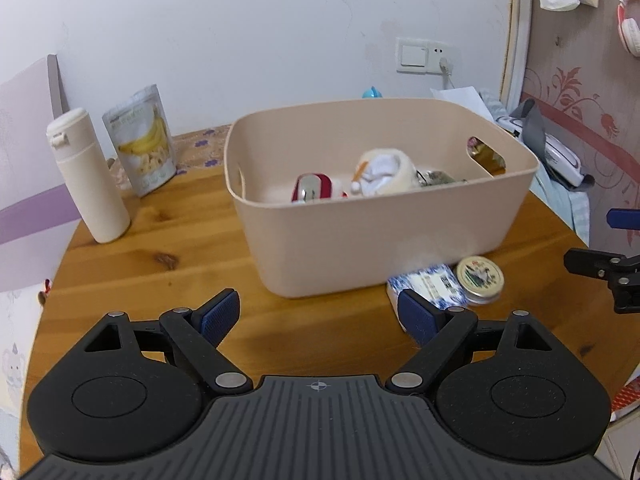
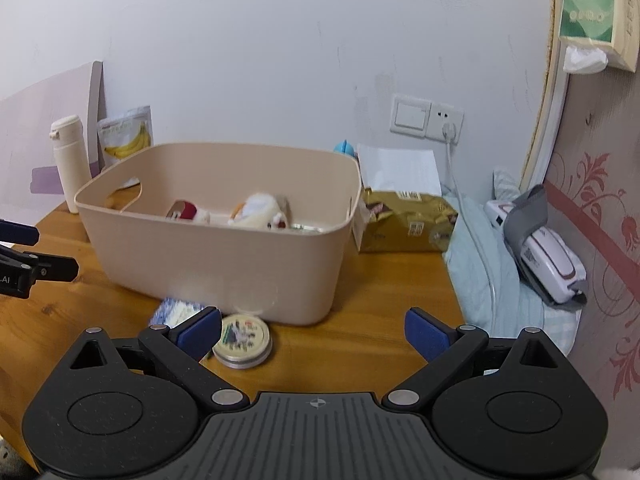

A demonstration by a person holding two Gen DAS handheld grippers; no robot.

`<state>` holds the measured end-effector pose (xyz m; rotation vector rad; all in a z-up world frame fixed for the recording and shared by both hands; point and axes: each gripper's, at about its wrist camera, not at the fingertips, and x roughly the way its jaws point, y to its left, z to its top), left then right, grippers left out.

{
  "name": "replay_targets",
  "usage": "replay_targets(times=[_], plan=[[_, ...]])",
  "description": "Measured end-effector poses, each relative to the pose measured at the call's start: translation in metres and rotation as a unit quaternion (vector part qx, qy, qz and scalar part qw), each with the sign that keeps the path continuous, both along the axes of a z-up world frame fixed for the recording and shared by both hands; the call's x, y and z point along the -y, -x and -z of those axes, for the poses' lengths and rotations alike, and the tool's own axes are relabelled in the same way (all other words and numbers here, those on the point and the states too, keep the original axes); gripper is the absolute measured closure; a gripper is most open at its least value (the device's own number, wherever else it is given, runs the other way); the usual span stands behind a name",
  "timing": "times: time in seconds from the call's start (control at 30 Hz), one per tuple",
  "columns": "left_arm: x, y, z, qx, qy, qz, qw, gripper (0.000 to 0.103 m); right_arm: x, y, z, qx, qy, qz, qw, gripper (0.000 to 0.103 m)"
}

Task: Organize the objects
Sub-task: 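Withdraw both tools from the bin toward the patterned box and tin, then approach the blue-and-white box with the left tool while the right tool approaches the round tin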

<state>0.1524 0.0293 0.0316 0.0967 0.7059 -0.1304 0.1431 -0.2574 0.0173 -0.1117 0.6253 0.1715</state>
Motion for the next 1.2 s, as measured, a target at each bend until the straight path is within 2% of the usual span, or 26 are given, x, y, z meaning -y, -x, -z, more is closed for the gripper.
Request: replay_targets(times=[0.23,0.33,0.43,0.7,1.2], plan=[[0.012,0.009,0.019,-0.013,-0.003,0.014,0.9998,0.015,0.01,0.007,0.019,-0.016,0.007,-0.002,1.0,0.002],[0.015,0.008,0.027,-0.015,-0.01,0.005,0.9998,0.015,0.015,0.009,0.025,-0.023,0.01,-0.002,1.0,0.002],[0.017,0.008,0.034,-0.028,0.0,0.008,0.9996,0.015,0.019,0.009,0.034,-0.034,0.012,0.0,0.999,0.001],[0.034,0.007,0.058,-0.042,-0.002,0.02,0.9989,0.015,0.026,0.004,0.057,-0.059,-0.008,-0.002,0.998,0.0],[0.051,-0.013,0.076,-0.051,0.023,0.023,0.9982,0.015,0.027,-0.014,0.084,-0.069,-0.018,-0.012,0.997,0.0]])
